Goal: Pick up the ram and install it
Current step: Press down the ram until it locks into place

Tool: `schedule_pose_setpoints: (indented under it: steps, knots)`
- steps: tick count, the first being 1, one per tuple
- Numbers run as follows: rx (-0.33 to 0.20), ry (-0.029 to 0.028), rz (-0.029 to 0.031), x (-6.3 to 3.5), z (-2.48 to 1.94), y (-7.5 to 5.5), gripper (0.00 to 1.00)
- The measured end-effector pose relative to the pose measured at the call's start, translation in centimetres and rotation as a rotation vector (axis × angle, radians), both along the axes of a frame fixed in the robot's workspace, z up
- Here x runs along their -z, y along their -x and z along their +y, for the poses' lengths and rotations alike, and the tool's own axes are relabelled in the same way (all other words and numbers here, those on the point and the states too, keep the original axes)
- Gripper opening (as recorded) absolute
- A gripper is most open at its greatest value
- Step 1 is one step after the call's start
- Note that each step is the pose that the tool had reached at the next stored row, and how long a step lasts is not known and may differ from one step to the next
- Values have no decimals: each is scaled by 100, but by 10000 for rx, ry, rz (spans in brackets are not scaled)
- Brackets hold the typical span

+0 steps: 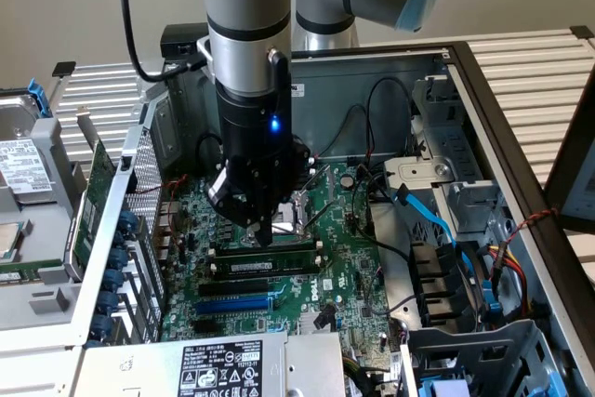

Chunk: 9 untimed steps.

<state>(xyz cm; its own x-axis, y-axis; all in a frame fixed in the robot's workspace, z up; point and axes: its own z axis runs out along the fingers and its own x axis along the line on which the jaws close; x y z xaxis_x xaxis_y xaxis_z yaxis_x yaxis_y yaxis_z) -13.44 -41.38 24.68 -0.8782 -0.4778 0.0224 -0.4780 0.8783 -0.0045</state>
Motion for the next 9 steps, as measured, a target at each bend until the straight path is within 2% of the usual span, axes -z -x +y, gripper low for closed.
schedule_pose_setpoints:
  steps: [9]
  knots:
    - [1012,22,-49,0,0,0,11]
